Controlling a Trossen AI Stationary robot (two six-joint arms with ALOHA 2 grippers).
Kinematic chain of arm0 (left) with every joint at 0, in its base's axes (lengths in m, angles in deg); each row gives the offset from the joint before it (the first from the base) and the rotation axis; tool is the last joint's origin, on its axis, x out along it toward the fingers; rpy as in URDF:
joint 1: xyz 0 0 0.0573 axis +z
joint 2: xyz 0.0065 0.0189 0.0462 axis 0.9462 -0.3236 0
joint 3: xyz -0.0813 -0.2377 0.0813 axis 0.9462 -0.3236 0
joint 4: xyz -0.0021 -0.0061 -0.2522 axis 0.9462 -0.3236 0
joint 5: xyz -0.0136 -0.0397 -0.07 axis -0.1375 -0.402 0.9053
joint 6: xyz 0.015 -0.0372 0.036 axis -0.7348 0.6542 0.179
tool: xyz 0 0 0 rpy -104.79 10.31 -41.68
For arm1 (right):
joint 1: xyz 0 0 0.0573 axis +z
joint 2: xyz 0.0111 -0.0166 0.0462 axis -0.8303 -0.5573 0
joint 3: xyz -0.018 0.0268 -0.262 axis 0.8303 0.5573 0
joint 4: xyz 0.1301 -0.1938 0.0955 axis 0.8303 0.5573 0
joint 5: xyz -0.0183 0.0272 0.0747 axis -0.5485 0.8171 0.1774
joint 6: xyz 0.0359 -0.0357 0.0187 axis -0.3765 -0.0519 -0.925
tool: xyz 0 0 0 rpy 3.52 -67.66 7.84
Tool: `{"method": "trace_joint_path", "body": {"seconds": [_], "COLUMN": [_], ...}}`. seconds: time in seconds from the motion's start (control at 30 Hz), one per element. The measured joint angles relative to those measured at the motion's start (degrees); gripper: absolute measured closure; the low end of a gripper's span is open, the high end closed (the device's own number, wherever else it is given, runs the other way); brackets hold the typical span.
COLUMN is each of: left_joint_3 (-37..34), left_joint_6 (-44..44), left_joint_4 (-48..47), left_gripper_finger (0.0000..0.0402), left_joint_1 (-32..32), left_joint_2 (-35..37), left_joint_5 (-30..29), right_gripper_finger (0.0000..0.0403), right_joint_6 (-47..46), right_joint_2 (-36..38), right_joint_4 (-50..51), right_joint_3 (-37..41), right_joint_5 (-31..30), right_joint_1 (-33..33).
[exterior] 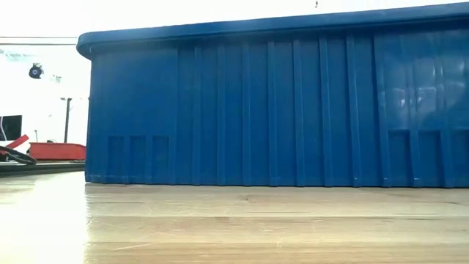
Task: Pick and place slides into bin
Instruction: Return to Home Position
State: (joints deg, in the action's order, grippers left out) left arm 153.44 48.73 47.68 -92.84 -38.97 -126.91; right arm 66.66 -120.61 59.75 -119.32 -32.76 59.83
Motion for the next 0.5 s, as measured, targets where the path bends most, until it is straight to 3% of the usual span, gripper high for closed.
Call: {"method": "trace_joint_path", "body": {"seconds": [0.2, 0.37, 0.5], "left_joint_3": [0.0, 0.0, 0.0], "left_joint_6": [0.0, 0.0, -0.4], "left_joint_4": [0.0, 0.0, 0.1], "left_gripper_finger": [0.0196, 0.0196, 0.0217], "left_joint_1": [0.0, 0.0, 0.0], "left_joint_2": [-0.1, -0.2, 0.0], "left_joint_5": [0.0, 0.6, 8.3], "right_gripper_finger": [0.0394, 0.0394, 0.0394], "right_joint_6": [-0.9, -1.0, 0.4], "right_joint_2": [3.0, 3.4, 4.2], "right_joint_4": [-17.5, -21.8, -21.7], "right_joint_3": [10.2, 12.7, 12.6], "right_joint_5": [-2.1, -3.7, -3.8], "right_joint_1": [0.0, 0.0, 0.0]}}
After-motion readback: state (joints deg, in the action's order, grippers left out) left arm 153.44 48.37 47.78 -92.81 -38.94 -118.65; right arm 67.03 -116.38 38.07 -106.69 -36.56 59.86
